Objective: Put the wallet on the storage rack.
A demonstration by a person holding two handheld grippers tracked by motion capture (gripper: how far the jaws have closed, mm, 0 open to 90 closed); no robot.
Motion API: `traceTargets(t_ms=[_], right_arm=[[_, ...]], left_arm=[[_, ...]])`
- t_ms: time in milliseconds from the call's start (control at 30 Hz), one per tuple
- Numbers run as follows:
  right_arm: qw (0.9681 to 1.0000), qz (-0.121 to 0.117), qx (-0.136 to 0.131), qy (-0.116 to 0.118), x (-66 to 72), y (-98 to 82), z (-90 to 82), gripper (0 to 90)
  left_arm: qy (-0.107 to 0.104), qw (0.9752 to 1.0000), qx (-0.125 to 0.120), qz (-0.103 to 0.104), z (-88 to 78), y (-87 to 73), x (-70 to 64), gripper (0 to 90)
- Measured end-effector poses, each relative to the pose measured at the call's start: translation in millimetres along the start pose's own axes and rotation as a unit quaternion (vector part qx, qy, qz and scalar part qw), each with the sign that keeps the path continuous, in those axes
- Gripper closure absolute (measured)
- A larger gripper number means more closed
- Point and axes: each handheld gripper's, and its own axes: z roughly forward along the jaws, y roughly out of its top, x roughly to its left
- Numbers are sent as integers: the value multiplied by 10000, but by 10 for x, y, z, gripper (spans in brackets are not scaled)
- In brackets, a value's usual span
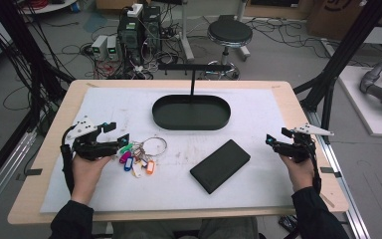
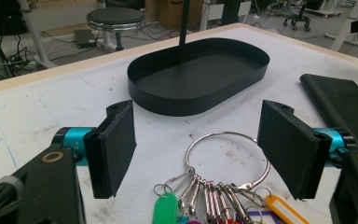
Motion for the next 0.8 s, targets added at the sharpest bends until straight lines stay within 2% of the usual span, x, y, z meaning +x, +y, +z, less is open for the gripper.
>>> traceTargets(t_ms=[400,433,500,700,800], right_arm=[[9999,-111,35,-14,10,-2,22,259],[9999,-106,43,-27,6,-6,15,259],[9999,-111,27,-46,-6,-10,3,259],[9999,-84,36,-81,-16,-13,-3,259],[9999,-112,47,-78,-15,-11,4,259]], left_arm=[[143,9998,115,-94,126,43,16,300],[164,9997,161,-68,141,52,16,306],[242,9997,96,14,158,68,3,335],[266,9995,126,65,242,118,-26,368],[277,9993,236,93,300,129,-42,390]])
